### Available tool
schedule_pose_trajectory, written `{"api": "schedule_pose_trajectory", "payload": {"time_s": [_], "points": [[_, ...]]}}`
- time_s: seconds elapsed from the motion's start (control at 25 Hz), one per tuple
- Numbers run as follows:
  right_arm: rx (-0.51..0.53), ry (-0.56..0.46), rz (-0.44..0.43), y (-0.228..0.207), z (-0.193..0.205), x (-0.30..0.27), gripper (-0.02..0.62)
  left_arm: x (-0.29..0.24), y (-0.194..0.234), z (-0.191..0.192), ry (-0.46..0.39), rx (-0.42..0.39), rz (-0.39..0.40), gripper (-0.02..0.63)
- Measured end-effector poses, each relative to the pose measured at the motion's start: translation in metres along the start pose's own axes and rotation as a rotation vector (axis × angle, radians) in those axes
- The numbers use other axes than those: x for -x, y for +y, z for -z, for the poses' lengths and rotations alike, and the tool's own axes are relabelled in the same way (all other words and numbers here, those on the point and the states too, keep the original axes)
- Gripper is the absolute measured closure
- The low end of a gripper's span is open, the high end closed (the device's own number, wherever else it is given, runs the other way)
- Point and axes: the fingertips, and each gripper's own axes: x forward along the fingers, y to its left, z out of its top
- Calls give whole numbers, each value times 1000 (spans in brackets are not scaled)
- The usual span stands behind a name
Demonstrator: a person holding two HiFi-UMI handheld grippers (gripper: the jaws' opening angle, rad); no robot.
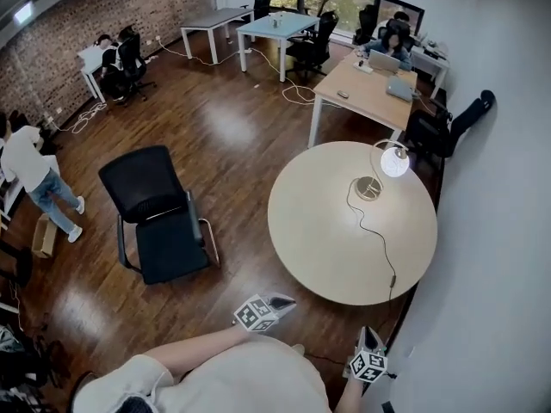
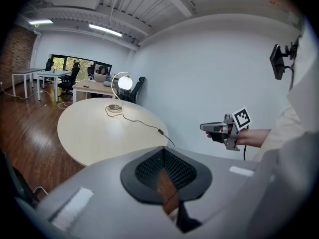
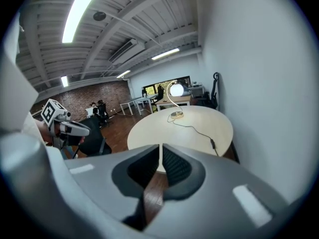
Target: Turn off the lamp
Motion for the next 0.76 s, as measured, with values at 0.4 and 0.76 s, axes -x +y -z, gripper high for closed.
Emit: {"api": "schedule_pose_trajectory", "payload": {"time_s": [0.4, 0.76], "points": [[162, 87, 12, 16, -1, -53, 585, -12, 43, 2, -56, 7, 23, 605], [211, 118, 14, 45, -18, -45, 591, -6, 30, -7, -43, -9, 69, 606]]}}
